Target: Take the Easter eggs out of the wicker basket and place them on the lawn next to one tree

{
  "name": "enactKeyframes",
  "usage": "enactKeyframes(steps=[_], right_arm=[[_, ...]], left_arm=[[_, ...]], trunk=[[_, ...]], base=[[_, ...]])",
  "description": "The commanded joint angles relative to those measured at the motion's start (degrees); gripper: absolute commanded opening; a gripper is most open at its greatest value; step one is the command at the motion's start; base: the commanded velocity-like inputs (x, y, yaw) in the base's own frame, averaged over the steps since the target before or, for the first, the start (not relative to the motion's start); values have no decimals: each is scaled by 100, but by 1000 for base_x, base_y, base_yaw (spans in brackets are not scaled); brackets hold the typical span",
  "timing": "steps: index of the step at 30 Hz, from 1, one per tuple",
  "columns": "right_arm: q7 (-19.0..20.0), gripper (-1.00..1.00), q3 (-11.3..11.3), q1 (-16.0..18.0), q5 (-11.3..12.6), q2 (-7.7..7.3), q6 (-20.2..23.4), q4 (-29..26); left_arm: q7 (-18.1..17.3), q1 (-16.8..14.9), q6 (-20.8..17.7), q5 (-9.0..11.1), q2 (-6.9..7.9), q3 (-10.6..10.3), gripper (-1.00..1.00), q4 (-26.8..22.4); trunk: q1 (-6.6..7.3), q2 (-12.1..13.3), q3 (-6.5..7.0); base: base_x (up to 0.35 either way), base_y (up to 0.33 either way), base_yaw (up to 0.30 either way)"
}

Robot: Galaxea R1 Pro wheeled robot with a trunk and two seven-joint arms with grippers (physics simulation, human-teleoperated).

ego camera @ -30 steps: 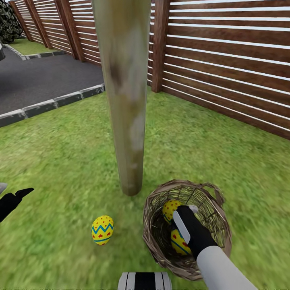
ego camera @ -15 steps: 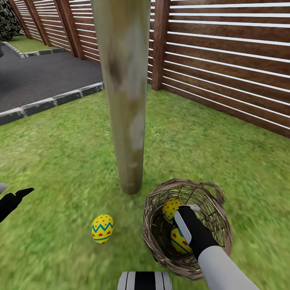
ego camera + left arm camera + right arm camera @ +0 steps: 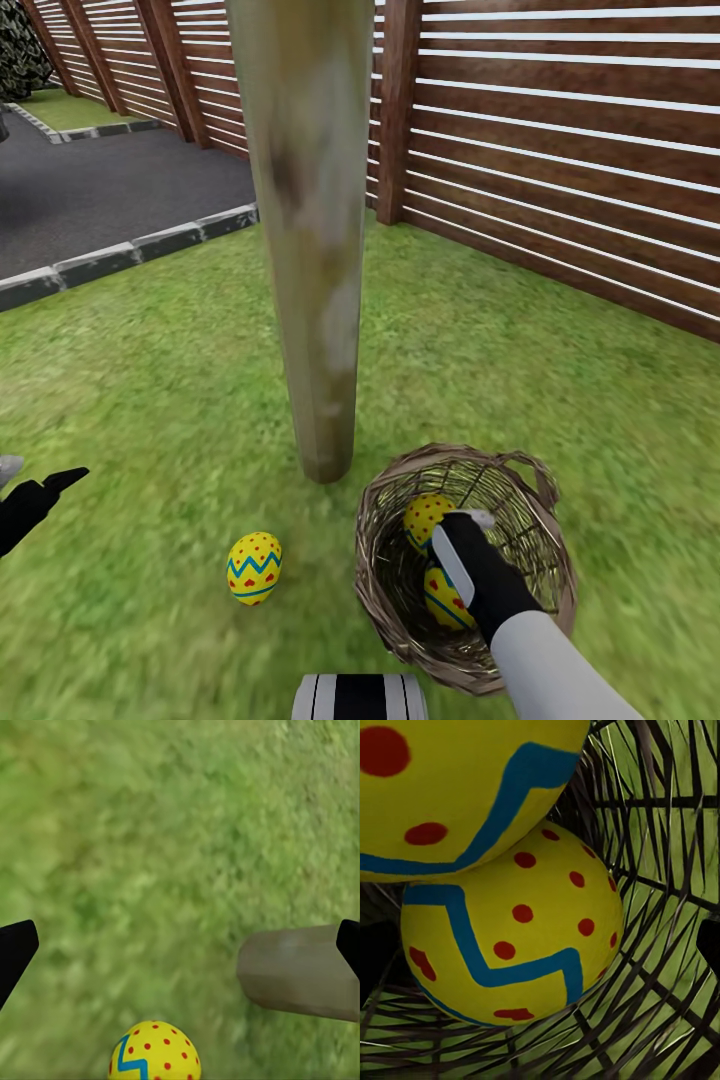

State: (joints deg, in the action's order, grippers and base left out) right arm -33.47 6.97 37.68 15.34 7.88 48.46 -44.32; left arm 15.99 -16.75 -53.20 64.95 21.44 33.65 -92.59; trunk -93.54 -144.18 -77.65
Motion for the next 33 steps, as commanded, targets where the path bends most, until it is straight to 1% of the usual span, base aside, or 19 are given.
enactKeyframes(steps=[1,6,16,23,29,33], right_arm=[[-53,100,20,3,61,2,11,49],[-47,100,23,3,65,17,7,190],[-42,100,31,3,72,30,7,253],[-37,100,68,3,74,37,6,362],[-37,100,82,3,75,41,6,377],[-37,100,159,3,75,45,2,379]], left_arm=[[54,-4,-23,61,-3,4,100,-4],[54,-4,-24,58,-15,2,100,-4],[54,-4,-21,55,-35,-4,100,-4],[61,-4,-5,53,-41,-1,100,-4],[54,-4,-26,56,-43,1,100,-4],[47,-4,-40,60,-44,0,100,-4]], trunk=[[1,-2,-4],[1,-2,-4],[1,-2,-4],[-17,-11,-159],[-17,-11,-159],[-17,-11,-159]], base=[[0,0,0],[0,0,0],[0,0,0],[0,0,0],[0,0,0],[0,0,0]])
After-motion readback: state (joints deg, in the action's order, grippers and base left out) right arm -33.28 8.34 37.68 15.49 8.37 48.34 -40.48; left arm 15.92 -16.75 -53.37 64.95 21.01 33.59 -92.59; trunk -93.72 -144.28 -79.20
